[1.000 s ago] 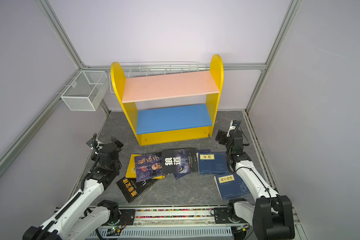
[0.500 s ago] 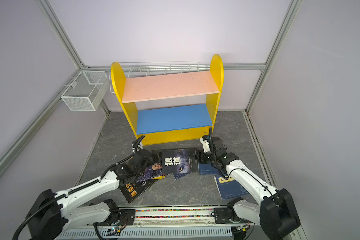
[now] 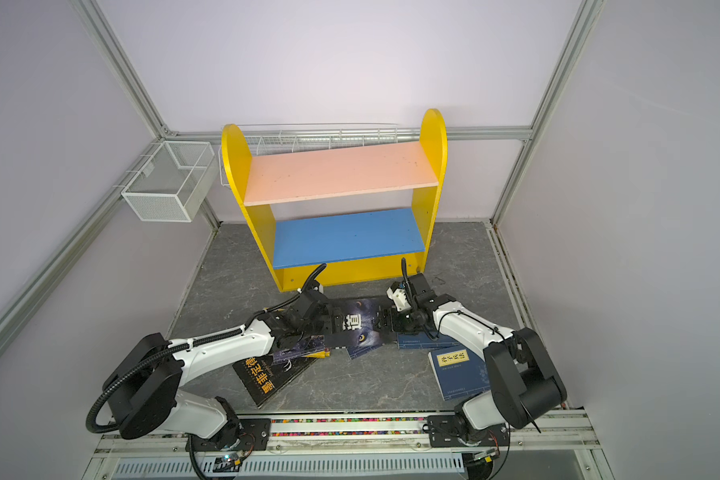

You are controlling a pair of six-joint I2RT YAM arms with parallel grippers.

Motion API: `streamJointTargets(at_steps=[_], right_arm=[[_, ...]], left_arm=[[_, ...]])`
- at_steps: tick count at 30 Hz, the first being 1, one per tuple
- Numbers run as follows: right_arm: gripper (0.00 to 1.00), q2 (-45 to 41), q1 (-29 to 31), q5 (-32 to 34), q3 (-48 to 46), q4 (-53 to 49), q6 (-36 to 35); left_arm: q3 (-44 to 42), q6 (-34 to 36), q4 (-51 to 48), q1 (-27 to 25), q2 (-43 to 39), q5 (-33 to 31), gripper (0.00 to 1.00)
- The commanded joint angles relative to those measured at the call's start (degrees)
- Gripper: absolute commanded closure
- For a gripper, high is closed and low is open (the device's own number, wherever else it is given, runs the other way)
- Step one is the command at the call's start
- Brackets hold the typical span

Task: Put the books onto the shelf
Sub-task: 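Reach both grippers to the black wolf-eye book, grasp its edge with right gripper, then lift the black book shelfward with right gripper while left gripper moves to purple book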

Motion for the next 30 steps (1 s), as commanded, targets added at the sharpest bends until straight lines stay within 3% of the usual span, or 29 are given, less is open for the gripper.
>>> streamJointTargets(at_steps=[1, 6, 12, 20, 30], right_arm=[[0.25, 2.63, 0.24, -2.96, 0.49, -0.71, -1.82], [0.31, -0.03, 0.27, -5.69, 0.33, 2.59, -0.19], [0.37, -4.50, 0.44, -11.24, 2.06, 6.58, 3.03], [0.47, -9.34, 0.48, -8.27, 6.51, 2.11, 1.92], [0.47, -9.71, 0.44, -2.25, 5.43, 1.92, 5.13]], left_arm=[[0.75, 0.41, -4.53, -0.12, 2.71, 3.05, 0.17], [1.08, 0.09, -5.61, -0.12, 4.33, 2.95, 0.38], [1.20, -0.37, -6.24, -0.10, 5.06, 2.28, 0.54], [-0.07, -0.63, -4.13, -0.09, 3.26, 1.69, 0.54], [-4.84, 0.40, 3.03, -0.05, -2.10, 3.81, 0.49]])
